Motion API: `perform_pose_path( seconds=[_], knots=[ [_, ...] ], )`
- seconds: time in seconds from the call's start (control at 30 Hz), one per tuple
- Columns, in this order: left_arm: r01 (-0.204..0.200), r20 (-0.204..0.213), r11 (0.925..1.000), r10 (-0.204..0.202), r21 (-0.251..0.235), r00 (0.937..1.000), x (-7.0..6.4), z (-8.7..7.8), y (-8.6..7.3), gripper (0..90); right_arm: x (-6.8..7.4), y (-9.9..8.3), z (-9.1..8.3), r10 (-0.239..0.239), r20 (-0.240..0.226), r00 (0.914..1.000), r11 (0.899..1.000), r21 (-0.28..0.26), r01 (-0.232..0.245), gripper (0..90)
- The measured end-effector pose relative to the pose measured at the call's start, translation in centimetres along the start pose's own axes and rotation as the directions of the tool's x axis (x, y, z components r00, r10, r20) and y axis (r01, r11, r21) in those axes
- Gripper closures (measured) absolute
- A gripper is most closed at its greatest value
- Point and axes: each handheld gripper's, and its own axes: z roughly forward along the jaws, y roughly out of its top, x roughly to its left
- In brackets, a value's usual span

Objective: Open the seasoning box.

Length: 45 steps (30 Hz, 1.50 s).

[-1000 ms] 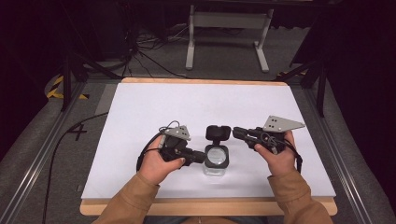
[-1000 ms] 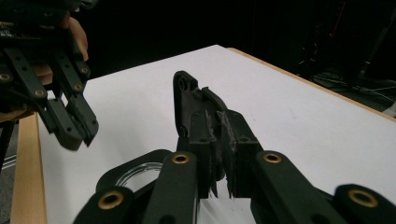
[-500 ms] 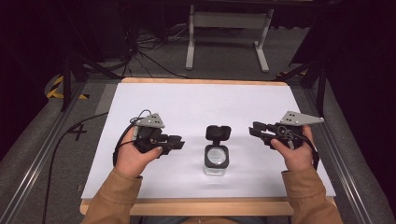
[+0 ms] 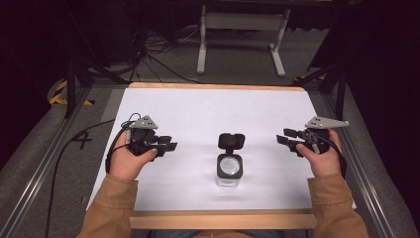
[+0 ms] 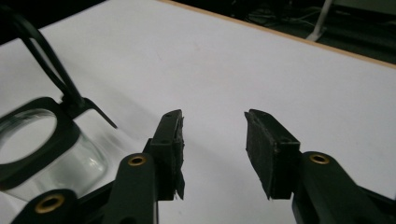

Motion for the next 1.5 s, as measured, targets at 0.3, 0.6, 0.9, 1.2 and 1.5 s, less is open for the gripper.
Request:
perform_pose_path(
  seconds=[0.3,0.6,0.9,1.2,1.5],
  knots=[
    [0.034,-0.070,0.9988,-0.032,0.036,0.9970,2.7,1.6,-1.9,51.4,-2.3,-1.7,1.3,0.046,0.051,0.9976,0.997,0.060,-0.049,49.1],
    [0.062,-0.100,0.9955,-0.054,0.072,0.9935,4.5,2.9,-3.4,43.7,-4.1,-3.6,2.8,0.082,0.065,0.9945,0.988,0.129,-0.090,46.4],
    [0.060,-0.086,0.9896,-0.048,0.131,0.9951,5.1,4.4,-4.4,41.5,-4.9,-4.8,3.8,0.093,0.068,0.9933,0.976,0.191,-0.105,45.5],
    [0.043,-0.051,0.9752,-0.033,0.217,0.9981,5.1,5.6,-5.1,39.4,-4.8,-5.8,5.2,0.080,0.075,0.9939,0.961,0.260,-0.097,44.9],
    [0.029,-0.026,0.9709,-0.024,0.238,0.9994,4.6,5.8,-4.9,38.6,-4.0,-5.8,6.0,0.035,0.065,0.9973,0.955,0.293,-0.053,42.9]
  ],
)
